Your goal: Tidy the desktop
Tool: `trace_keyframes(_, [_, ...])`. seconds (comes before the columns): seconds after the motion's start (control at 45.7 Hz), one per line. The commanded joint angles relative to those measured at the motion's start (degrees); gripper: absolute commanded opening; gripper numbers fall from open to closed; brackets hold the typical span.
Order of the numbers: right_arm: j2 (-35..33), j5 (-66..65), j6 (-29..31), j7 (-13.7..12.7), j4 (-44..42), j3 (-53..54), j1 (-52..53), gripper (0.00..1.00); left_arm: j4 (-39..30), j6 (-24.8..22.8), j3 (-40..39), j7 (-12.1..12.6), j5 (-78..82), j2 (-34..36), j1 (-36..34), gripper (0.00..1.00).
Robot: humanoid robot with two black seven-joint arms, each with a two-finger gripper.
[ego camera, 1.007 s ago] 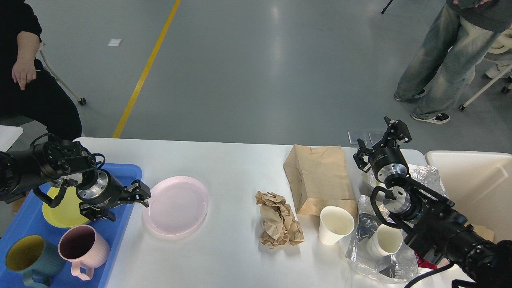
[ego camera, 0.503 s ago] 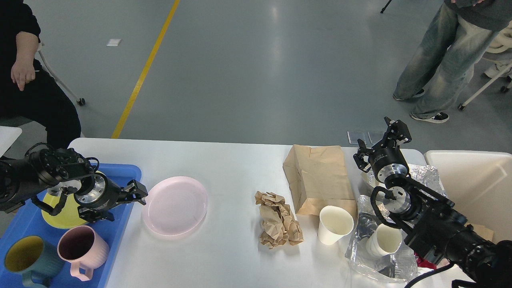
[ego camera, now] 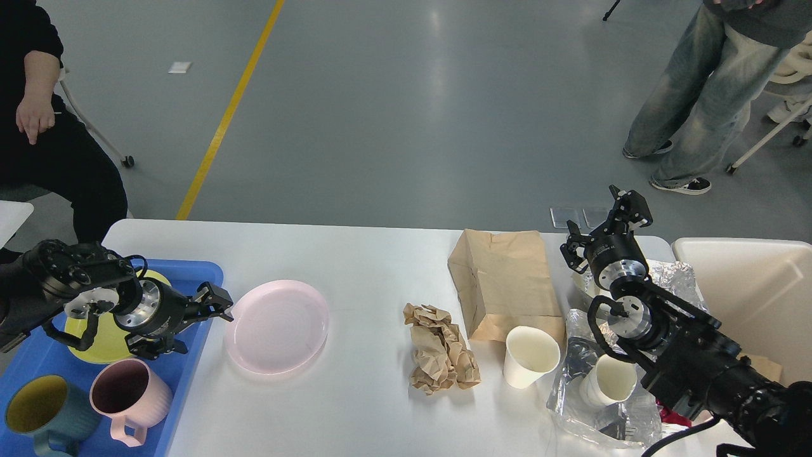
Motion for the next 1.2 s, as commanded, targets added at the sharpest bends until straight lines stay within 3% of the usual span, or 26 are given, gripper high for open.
trace_keyframes(0.0, [0.00,0.01,0.01,-0.01,0.00,0.00,0.04,1.00,0.69,-0.02,-1.33,0.00,-0.14,1.04,0.83,0.93])
trace_keyframes(0.219, [0.00,0.01,0.01,-0.01,0.00,0.00,0.03,1.00,0.78,-1.77,-1.42,-0.08,0.12,0.78,-0.40,0.95])
trace_keyframes(0.372, [0.00,0.01,0.01,-0.01,0.00,0.00,0.04,1.00,0.87,-10.20,-0.54,0.09,0.65,0.78,-2.42,0.95])
trace_keyframes(0.482, [0.00,0.01,0.01,-0.01,0.00,0.00,0.04,1.00,0.87,-12.67,0.08,0.18,0.91,0.43,-2.86,0.95])
trace_keyframes(0.897, [0.00,0.01,-0.08,-0.01,0.00,0.00,0.03,1.00,7.46,-11.71,2.62,0.27,2.14,-5.28,0.39,0.95])
trace_keyframes(1.051, [0.00,0.01,0.01,-0.01,0.00,0.00,-0.05,1.00,7.82,-7.49,1.75,0.09,2.06,-5.28,1.44,0.95])
trace_keyframes(1.182, [0.00,0.01,0.01,0.08,0.00,0.00,-0.05,1.00,7.82,-6.96,1.66,-0.43,2.06,-5.20,1.62,0.95])
